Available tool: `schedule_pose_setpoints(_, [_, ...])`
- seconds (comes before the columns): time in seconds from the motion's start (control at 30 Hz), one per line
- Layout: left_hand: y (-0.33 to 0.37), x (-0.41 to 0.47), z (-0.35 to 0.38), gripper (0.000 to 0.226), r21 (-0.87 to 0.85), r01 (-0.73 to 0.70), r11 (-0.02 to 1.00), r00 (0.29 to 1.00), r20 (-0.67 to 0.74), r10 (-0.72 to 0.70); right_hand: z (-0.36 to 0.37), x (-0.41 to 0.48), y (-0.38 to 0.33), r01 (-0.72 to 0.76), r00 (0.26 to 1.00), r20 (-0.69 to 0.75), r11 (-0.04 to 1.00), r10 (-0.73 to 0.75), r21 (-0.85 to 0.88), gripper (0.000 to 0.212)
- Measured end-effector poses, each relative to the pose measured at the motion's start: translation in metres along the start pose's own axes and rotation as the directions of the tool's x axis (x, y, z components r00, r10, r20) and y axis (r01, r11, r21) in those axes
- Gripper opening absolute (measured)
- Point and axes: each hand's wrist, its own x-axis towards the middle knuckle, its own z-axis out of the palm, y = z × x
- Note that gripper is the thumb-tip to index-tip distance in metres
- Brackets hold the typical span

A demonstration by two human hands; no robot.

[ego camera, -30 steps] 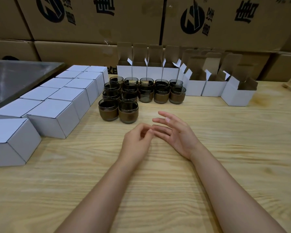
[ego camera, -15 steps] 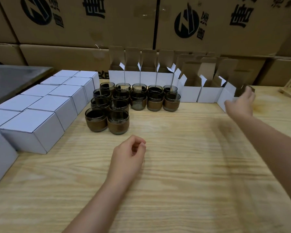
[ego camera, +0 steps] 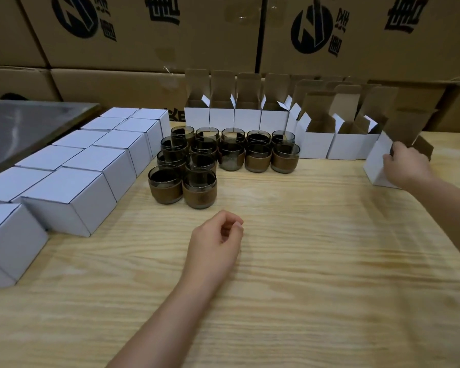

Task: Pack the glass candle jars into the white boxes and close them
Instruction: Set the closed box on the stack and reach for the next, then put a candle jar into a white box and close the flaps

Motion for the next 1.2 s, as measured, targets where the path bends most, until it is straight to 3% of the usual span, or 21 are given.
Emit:
schedule_pose_setpoints(0.4, [0.001, 0.001, -0.001, 0.012, -0.056, 0.026, 0.998, 0.999, 0.023, -0.025, -0.009, -0.167, -0.076, 0.337, 0.937, -0.094, 0.941, -0.338, -0.023, 0.036])
schedule_pose_setpoints(0.6, [0.007, -0.004, -0.002, 0.08, -0.227, -0.072, 0.971, 0.997, 0.024, 0.079, -0.021, -0.252, -0.132, 0.448, 0.893, -0.046, 0.894, -0.447, 0.015, 0.042])
schedule_pose_setpoints(0.73, [0.011, -0.006, -0.005, 0.088, -0.321, -0.109, 0.941, 0.992, 0.033, 0.126, -0.023, -0.286, -0.162, 0.502, 0.865, -0.058, 0.864, -0.499, 0.044, 0.036])
schedule_pose_setpoints(0.83, [0.009, -0.004, -0.006, 0.081, -0.29, -0.109, 0.951, 0.99, 0.051, 0.129, -0.03, -0.292, -0.17, 0.51, 0.86, -0.062, 0.853, -0.506, 0.116, 0.033])
schedule_pose_setpoints(0.97, [0.006, -0.001, -0.004, 0.076, -0.308, -0.114, 0.944, 0.993, 0.004, 0.121, -0.048, -0.277, -0.166, 0.488, 0.828, 0.085, 0.786, -0.555, 0.38, 0.03])
schedule_pose_setpoints(1.03, [0.005, 0.0, -0.003, 0.075, -0.319, -0.118, 0.941, 0.992, 0.005, 0.126, -0.053, -0.271, -0.159, 0.495, 0.834, -0.026, 0.726, -0.552, 0.477, 0.032])
schedule_pose_setpoints(1.13, [0.007, 0.0, -0.002, 0.07, -0.334, -0.134, 0.933, 0.99, -0.014, 0.137, -0.05, -0.255, -0.147, 0.583, 0.8, -0.429, 0.71, -0.419, 0.395, 0.034])
schedule_pose_setpoints(1.2, [0.008, -0.001, -0.003, 0.066, -0.393, -0.104, 0.914, 0.994, -0.014, 0.107, -0.04, -0.241, -0.139, 0.577, 0.804, -0.456, 0.687, -0.382, 0.442, 0.023])
